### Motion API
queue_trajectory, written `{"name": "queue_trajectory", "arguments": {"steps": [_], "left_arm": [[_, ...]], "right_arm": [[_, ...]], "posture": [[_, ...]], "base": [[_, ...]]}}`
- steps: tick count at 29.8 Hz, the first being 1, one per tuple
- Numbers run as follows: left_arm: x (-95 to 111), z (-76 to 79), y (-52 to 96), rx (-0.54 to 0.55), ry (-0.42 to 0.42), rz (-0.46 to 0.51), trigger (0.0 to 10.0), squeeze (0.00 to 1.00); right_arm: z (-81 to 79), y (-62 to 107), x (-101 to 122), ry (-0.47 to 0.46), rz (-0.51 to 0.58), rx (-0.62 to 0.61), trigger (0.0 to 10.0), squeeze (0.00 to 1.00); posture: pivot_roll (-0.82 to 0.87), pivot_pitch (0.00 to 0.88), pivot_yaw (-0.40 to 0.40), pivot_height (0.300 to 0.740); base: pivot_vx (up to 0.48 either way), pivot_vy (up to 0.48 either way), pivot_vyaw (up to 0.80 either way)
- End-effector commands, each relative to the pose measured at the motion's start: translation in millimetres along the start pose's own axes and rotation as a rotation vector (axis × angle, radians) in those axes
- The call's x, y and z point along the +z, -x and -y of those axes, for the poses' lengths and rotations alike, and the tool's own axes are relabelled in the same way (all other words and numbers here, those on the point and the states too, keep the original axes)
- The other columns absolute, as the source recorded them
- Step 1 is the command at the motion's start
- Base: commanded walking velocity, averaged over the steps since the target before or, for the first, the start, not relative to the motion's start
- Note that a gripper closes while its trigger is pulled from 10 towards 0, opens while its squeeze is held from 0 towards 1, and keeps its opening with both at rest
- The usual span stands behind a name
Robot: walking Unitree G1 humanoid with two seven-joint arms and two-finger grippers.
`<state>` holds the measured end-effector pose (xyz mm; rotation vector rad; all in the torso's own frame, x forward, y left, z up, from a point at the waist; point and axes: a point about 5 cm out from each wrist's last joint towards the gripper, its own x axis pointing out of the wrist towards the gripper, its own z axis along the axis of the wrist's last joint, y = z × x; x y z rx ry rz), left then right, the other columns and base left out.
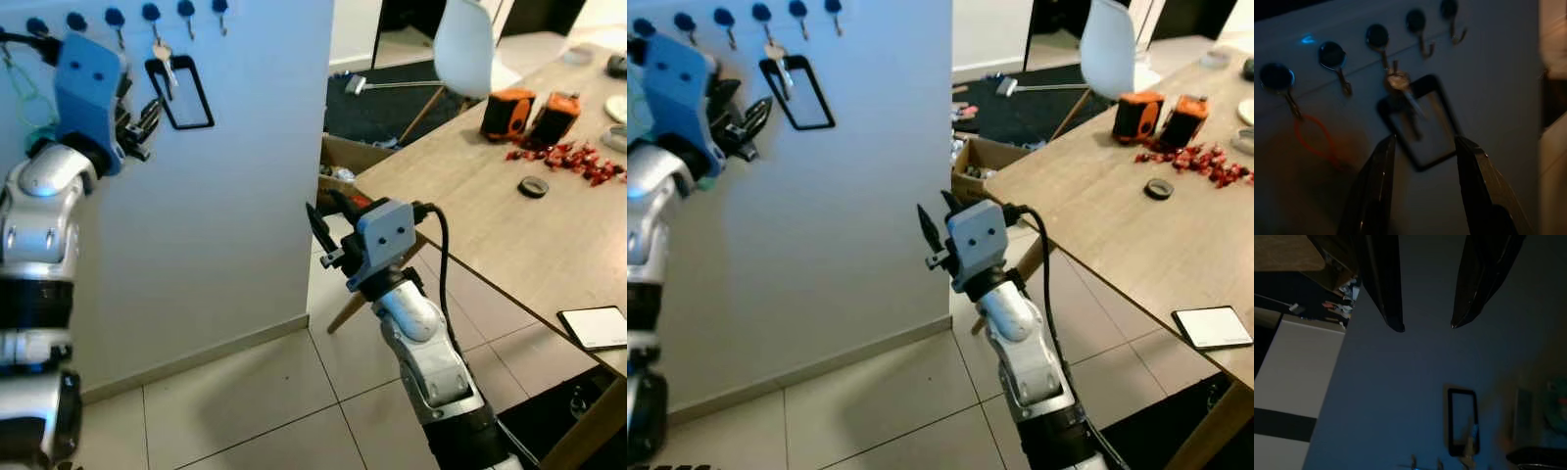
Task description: Hang keys on a hook
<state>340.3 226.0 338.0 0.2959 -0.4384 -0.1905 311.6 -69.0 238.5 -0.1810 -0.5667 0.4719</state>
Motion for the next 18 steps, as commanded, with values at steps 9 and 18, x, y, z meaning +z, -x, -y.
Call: {"name": "queue_trajectory", "arguments": {"steps": [9,18], "left_arm": [[-47.0,99.3,53.7,-0.044,0.085,-0.105,10.0,0.0],[-76.2,125.2,77.6,-0.022,0.08,-0.218,10.0,0.0]], "right_arm": [[12.0,32.0,-32.6,-0.044,-0.149,-0.142,10.0,0.0],[43.1,89.0,-60.3,0.072,-0.332,-0.321,10.0,0.0]], "posture": [[0.08,0.211,0.037,0.74],[0.05,0.202,0.037,0.74]], "base": [[0.0,0.0,0.0],[0.0,0.0,0.0]]}}
